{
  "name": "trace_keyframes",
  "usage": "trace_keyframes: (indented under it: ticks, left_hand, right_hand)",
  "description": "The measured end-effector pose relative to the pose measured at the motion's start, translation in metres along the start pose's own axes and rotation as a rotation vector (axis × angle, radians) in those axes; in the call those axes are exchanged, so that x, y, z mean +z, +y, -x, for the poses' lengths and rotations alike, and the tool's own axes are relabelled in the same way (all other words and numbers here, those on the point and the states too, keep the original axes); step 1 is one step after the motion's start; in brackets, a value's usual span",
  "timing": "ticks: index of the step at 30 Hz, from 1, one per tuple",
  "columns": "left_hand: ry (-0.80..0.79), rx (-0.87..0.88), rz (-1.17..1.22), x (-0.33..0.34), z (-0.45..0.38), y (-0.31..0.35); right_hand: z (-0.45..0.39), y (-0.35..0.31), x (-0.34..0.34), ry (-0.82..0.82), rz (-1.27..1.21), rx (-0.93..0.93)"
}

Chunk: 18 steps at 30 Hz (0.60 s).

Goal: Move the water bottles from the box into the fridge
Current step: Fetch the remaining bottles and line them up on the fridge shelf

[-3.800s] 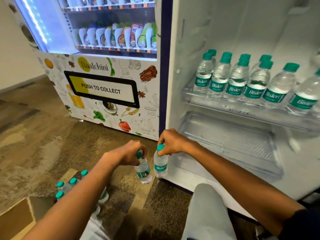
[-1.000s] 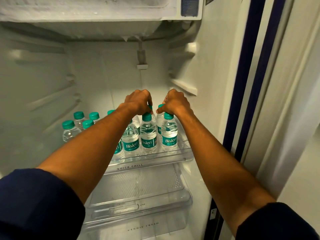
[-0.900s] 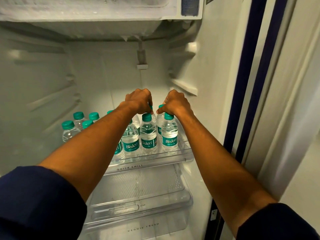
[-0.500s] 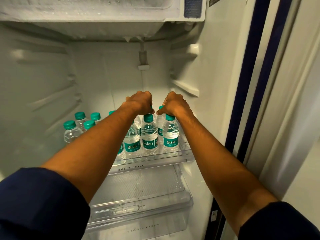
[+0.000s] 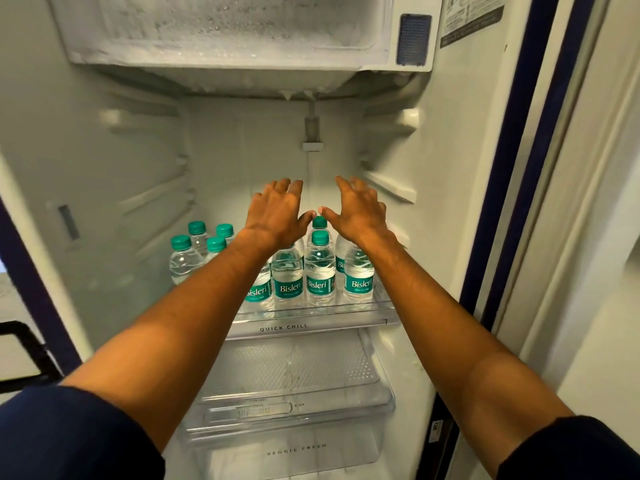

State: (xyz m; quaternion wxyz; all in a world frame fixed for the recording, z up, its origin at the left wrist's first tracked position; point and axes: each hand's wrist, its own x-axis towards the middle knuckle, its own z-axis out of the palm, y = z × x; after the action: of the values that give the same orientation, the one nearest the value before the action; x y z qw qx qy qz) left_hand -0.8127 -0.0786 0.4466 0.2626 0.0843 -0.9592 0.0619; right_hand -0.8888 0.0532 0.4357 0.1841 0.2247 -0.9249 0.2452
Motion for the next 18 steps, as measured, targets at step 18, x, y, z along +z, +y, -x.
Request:
trace_keyframes:
  ticks: [18]
  left_hand:
    - [0.194, -0.171, 0.044, -0.006, 0.141, -0.076]
  right_hand:
    - [0.102, -0.086, 0.047, 0.108, -0.034, -0.316]
